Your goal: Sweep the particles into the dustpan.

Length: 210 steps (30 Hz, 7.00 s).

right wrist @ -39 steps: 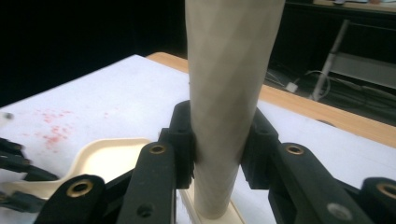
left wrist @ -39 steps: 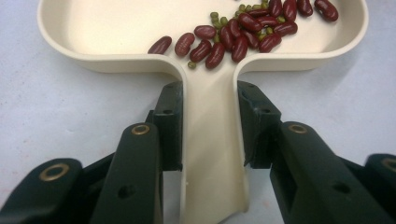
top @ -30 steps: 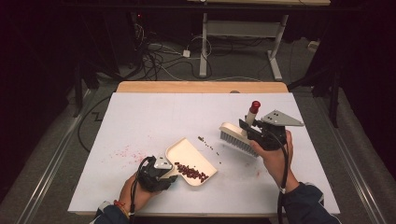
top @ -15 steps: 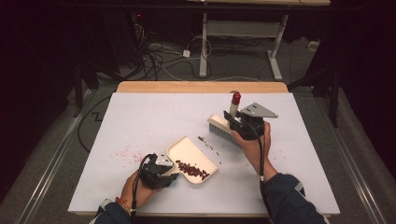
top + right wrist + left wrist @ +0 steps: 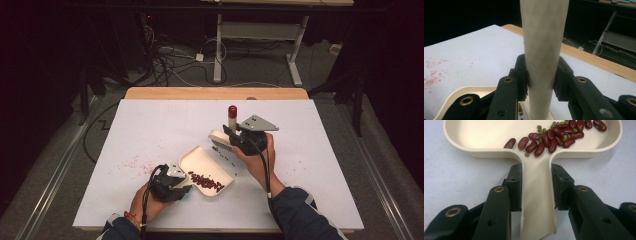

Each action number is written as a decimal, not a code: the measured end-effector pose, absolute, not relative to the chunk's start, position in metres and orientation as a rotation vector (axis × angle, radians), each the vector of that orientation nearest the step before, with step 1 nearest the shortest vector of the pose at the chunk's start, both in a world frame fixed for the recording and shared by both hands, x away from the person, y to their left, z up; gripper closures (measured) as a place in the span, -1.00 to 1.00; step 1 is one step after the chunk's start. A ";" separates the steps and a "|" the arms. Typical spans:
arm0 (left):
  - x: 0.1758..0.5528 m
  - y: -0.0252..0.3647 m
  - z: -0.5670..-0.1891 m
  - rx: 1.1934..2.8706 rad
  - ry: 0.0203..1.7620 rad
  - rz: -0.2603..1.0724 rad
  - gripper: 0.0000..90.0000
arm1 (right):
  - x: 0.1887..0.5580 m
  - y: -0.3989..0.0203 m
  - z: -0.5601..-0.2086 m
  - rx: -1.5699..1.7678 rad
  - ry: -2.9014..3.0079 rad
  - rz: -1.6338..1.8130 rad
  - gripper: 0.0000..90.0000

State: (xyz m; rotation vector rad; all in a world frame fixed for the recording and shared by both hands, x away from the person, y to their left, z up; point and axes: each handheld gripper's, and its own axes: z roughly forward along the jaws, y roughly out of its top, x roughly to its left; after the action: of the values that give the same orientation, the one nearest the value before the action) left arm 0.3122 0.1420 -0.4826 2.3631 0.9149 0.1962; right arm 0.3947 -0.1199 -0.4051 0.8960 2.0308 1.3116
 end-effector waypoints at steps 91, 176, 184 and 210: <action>0.310 0.152 -0.472 2.431 0.854 0.183 0.41 | 0.343 -0.149 -0.375 0.734 2.057 1.413 0.56; 0.307 0.157 -0.475 2.460 0.906 0.203 0.41 | 0.293 -0.148 -0.406 0.678 2.074 1.264 0.56; 0.307 0.159 -0.475 2.459 0.911 0.195 0.41 | 0.286 -0.143 -0.403 0.692 2.128 1.361 0.56; 0.326 0.168 -0.478 2.424 0.960 0.178 0.41 | 0.370 -0.126 -0.397 0.754 1.960 1.326 0.56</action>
State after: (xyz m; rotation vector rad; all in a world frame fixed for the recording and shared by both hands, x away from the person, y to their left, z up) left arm 0.3258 0.1684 -0.4780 2.4235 0.9604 0.1781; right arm 0.3700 -0.1260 -0.3969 0.7536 1.9598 1.3260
